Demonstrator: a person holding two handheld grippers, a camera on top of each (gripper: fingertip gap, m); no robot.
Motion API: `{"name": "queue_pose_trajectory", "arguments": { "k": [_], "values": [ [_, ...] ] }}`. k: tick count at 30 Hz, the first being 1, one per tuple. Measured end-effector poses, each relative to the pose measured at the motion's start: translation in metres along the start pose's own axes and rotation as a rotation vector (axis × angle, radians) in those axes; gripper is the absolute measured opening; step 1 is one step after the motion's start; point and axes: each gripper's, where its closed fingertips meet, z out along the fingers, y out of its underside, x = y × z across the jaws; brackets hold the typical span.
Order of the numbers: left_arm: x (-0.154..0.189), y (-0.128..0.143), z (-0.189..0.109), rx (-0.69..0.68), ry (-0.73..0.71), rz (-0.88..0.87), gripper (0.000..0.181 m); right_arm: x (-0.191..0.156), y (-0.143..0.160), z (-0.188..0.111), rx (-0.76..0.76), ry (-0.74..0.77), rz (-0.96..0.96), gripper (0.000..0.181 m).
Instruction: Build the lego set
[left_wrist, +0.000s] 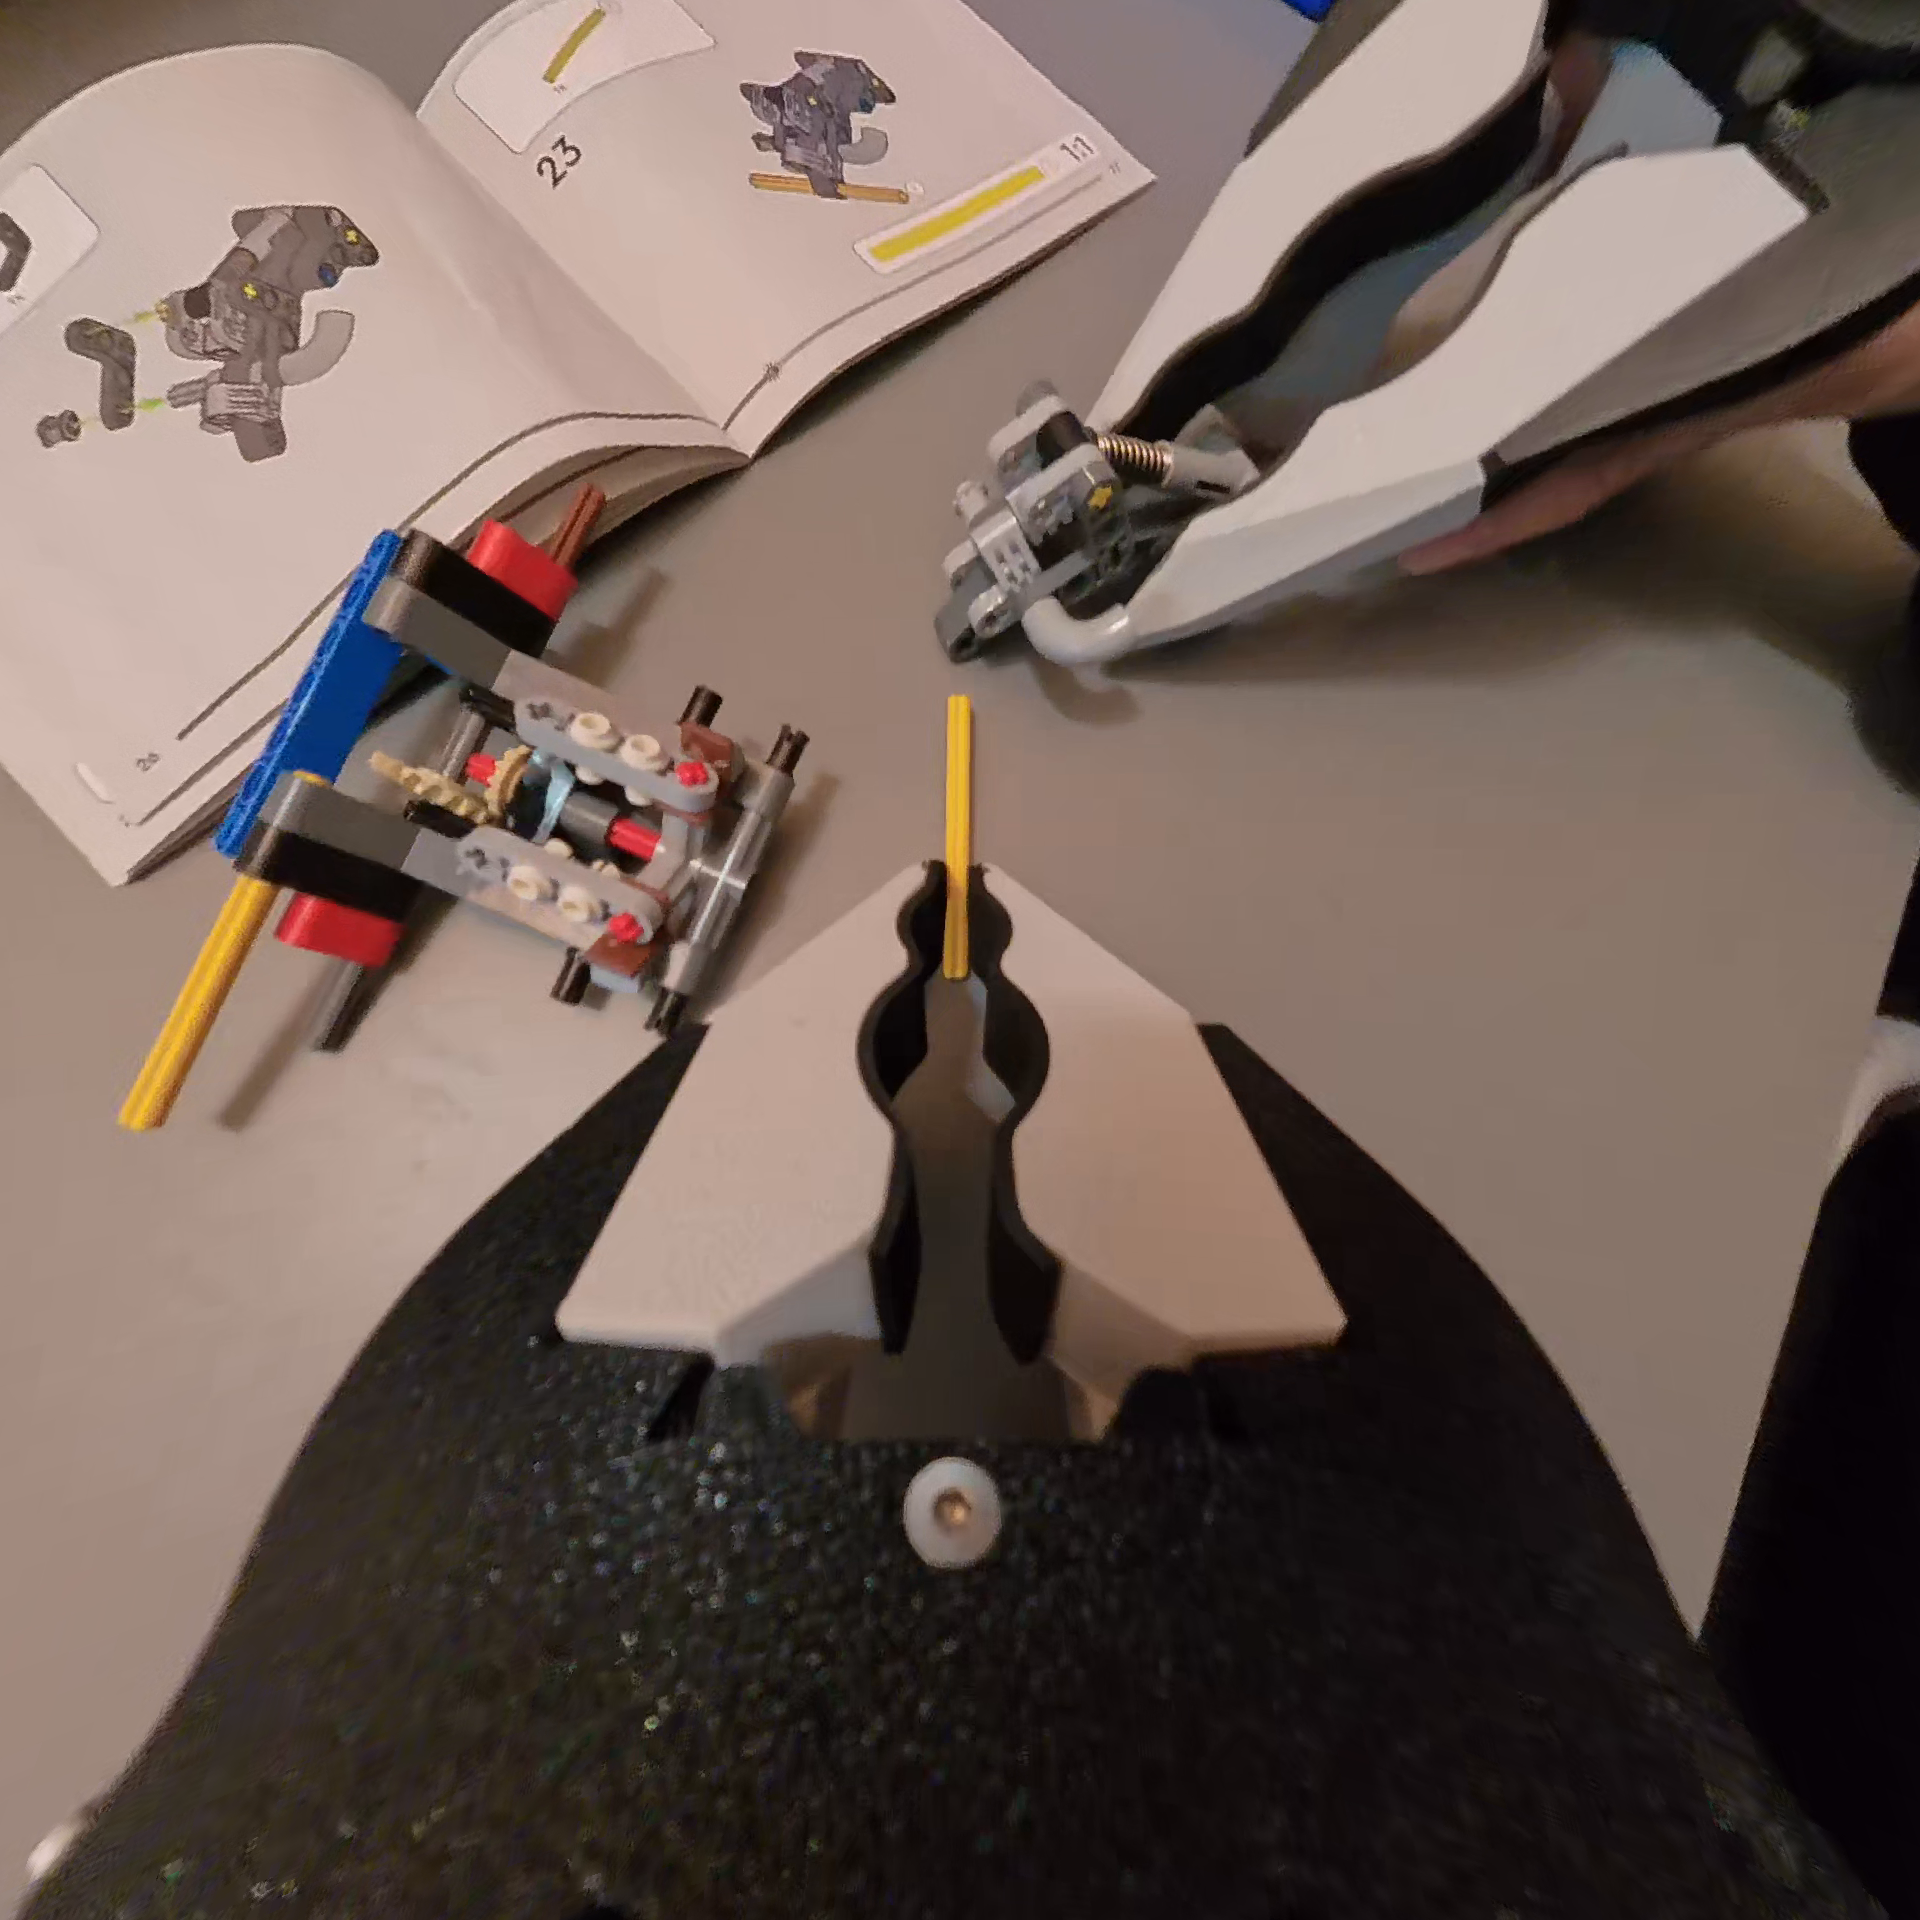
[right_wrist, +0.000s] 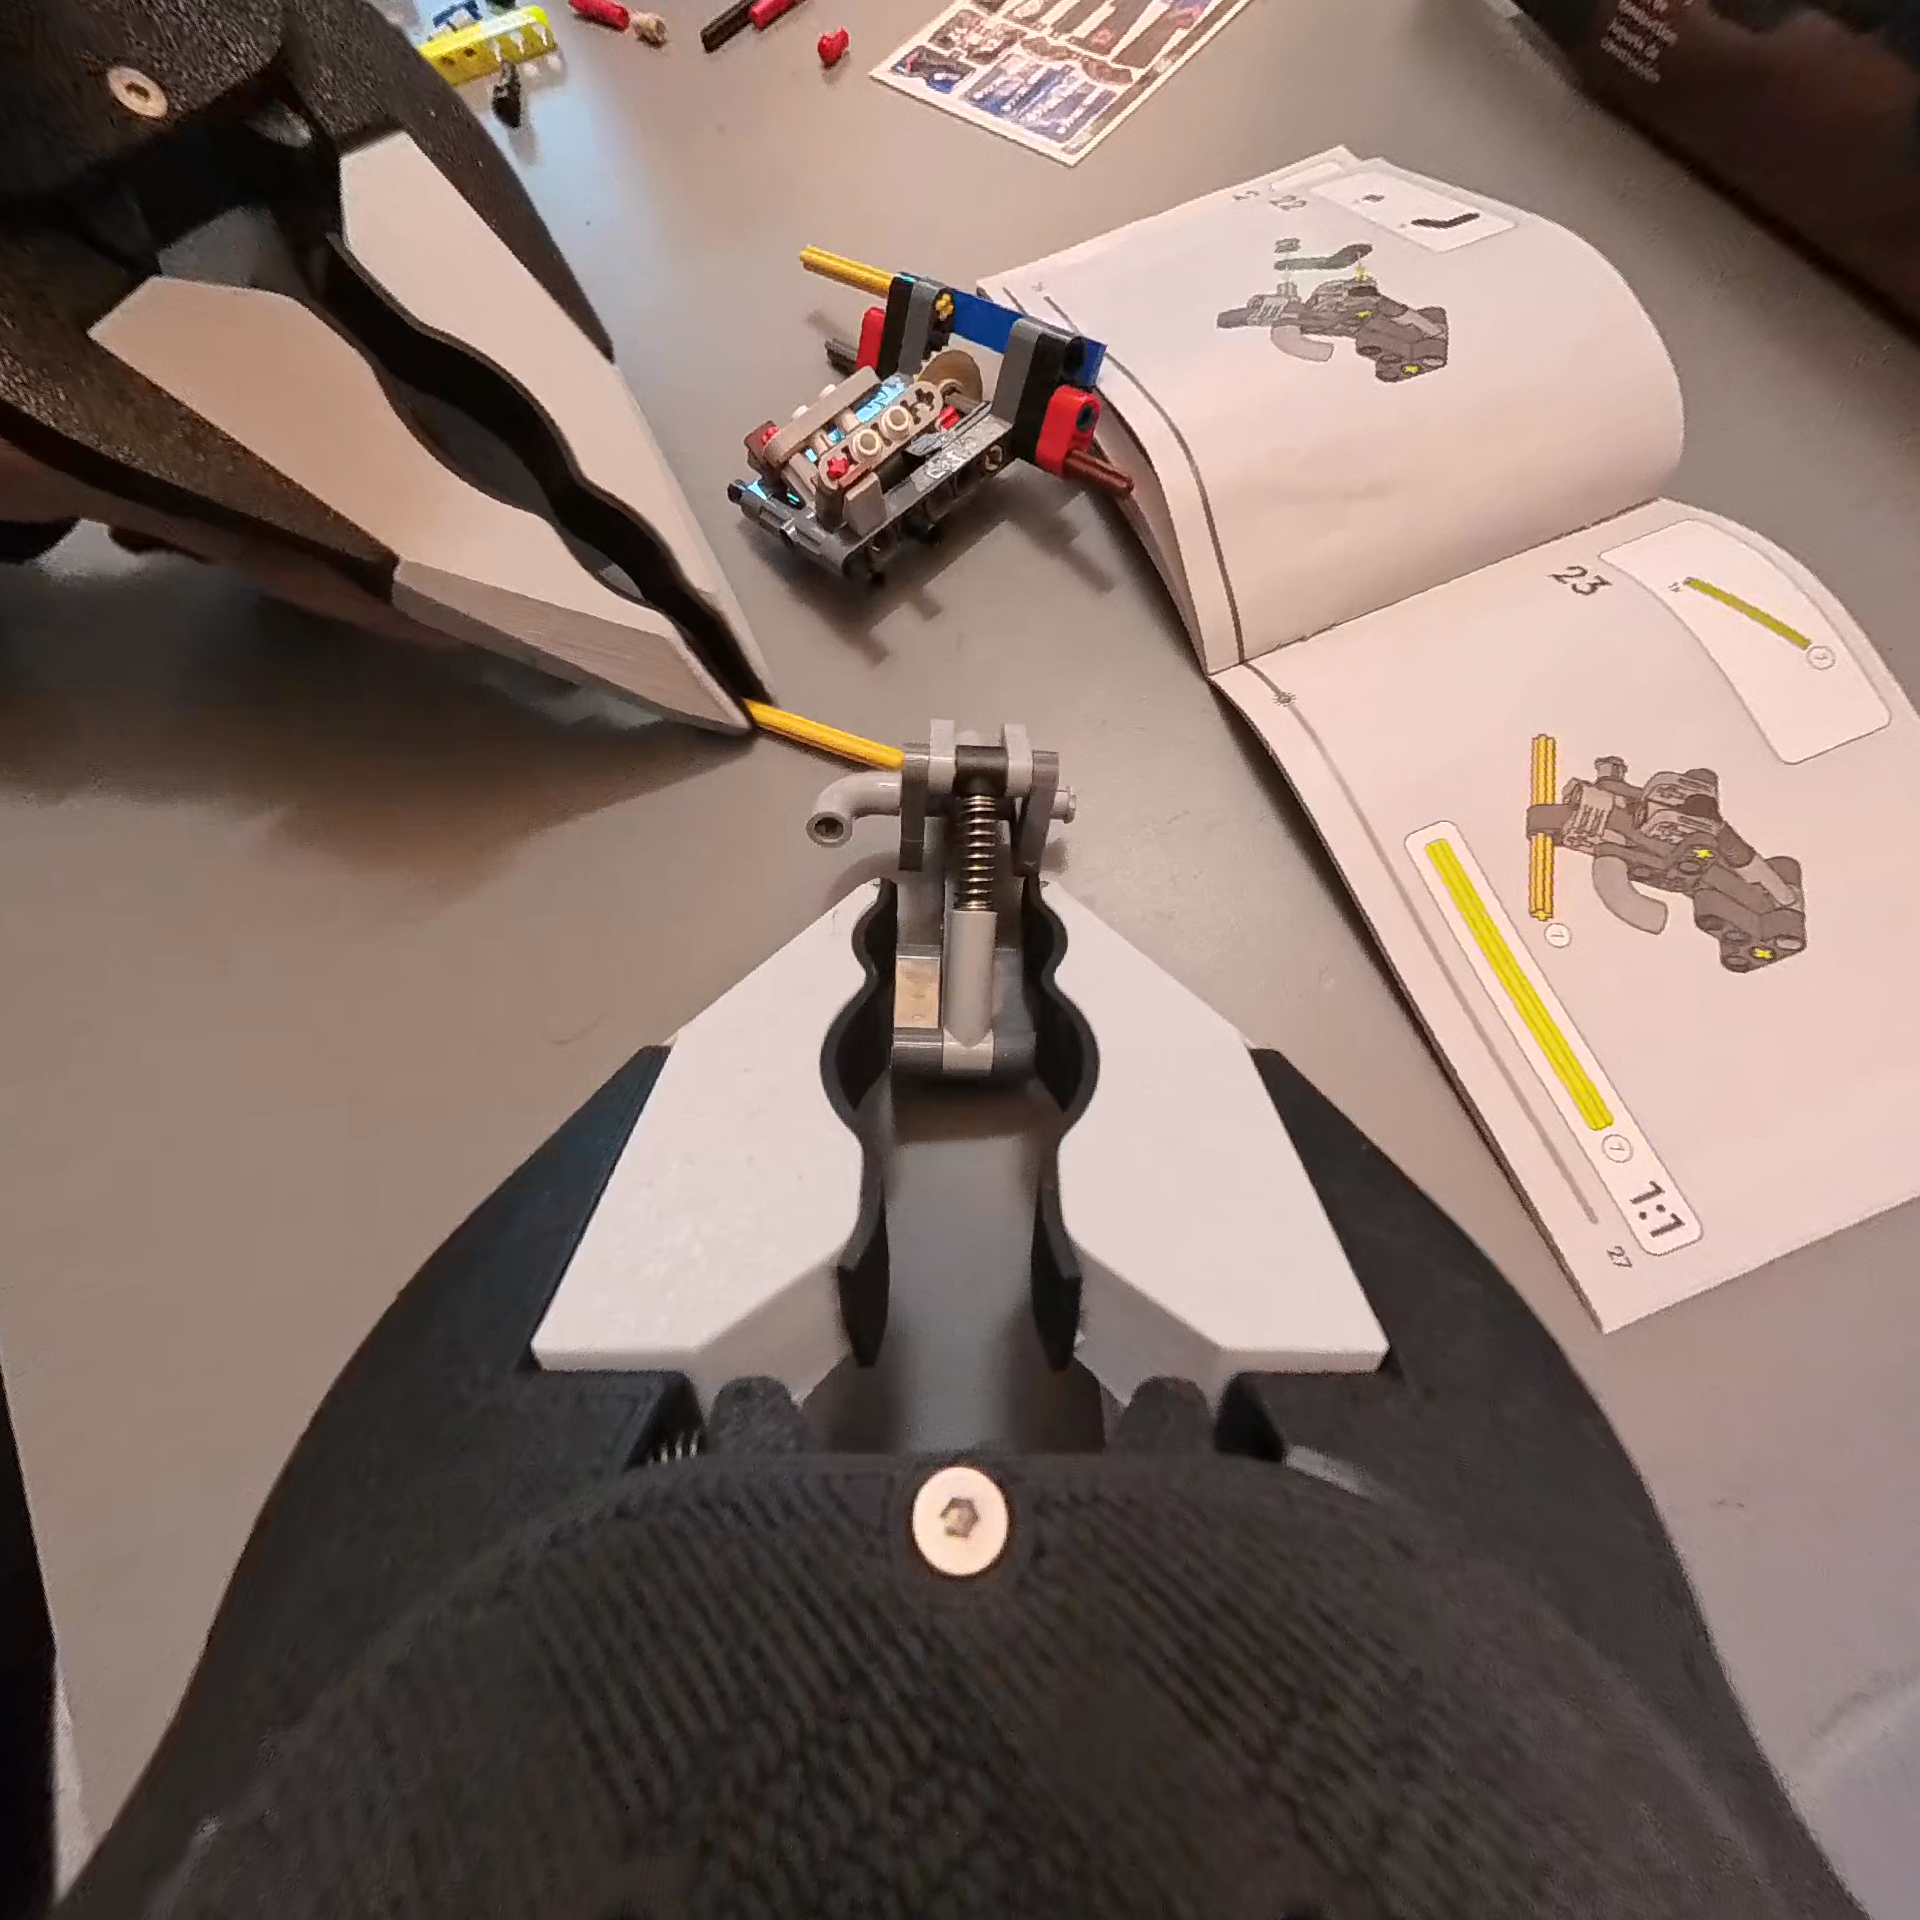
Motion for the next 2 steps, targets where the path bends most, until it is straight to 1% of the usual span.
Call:
{"name": "queue_pose_trajectory", "arguments": {
  "k": [1,2],
  "values": [
    [-0.0005,-0.0016,0.0015,0.003,-0.002,-0.008,0.001,-0.0001,0.0,0.0002,0.0,0.004,-0.002,0.022],
    [-0.0008,-0.0029,0.0027,0.005,-0.004,-0.014,0.001,-0.0003,0.0001,0.0002,-0.001,0.009,-0.01,0.022]
  ]
}}
